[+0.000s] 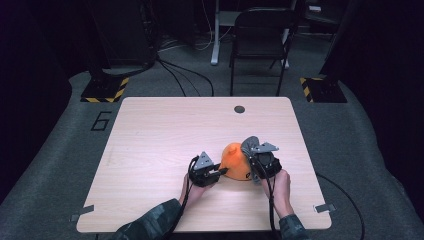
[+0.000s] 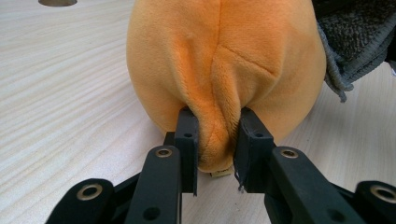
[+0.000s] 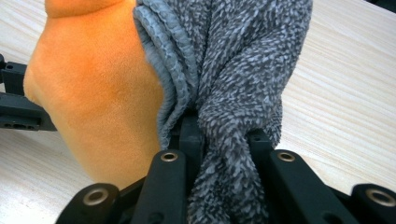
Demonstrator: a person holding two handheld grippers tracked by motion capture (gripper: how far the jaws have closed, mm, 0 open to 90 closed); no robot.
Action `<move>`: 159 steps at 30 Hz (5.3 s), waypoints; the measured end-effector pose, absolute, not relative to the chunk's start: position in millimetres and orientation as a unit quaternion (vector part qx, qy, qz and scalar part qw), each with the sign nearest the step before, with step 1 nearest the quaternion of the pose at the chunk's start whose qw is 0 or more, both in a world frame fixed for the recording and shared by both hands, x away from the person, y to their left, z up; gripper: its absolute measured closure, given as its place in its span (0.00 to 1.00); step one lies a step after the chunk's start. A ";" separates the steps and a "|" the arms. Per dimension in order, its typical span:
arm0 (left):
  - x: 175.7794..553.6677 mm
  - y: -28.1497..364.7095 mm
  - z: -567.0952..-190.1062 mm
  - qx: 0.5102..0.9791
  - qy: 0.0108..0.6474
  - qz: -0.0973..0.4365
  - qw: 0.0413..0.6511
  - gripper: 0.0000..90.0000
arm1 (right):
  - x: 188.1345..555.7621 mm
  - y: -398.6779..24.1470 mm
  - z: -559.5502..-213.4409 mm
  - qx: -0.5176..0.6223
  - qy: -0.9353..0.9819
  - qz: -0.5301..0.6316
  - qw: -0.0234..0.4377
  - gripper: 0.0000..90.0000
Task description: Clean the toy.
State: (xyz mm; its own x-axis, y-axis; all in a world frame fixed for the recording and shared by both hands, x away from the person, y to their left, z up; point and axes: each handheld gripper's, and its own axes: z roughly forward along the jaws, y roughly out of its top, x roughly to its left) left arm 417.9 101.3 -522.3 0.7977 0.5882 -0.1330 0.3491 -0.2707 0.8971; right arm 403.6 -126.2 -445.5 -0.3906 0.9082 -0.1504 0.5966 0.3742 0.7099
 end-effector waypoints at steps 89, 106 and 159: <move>423.4 93.2 -441.8 0.853 0.172 0.165 0.465 0.86 | 374.5 -139.2 -363.6 0.455 0.757 0.398 0.247 0.83; 426.4 92.3 -453.6 0.850 0.160 0.157 0.477 0.86 | 400.2 -107.5 -401.9 0.454 0.790 0.324 0.253 0.83; 425.2 91.9 -460.3 0.846 0.155 0.155 0.487 0.85 | 396.0 -98.1 -403.0 0.436 0.801 0.320 0.256 0.82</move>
State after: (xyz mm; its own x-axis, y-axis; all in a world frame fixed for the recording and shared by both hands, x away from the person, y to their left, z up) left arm 425.2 91.9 -460.3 0.9039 0.4128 0.1122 0.1102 -0.4782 0.8713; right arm 396.0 -98.1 -403.0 -0.4885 0.8626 -0.1317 0.5347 0.4152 0.7360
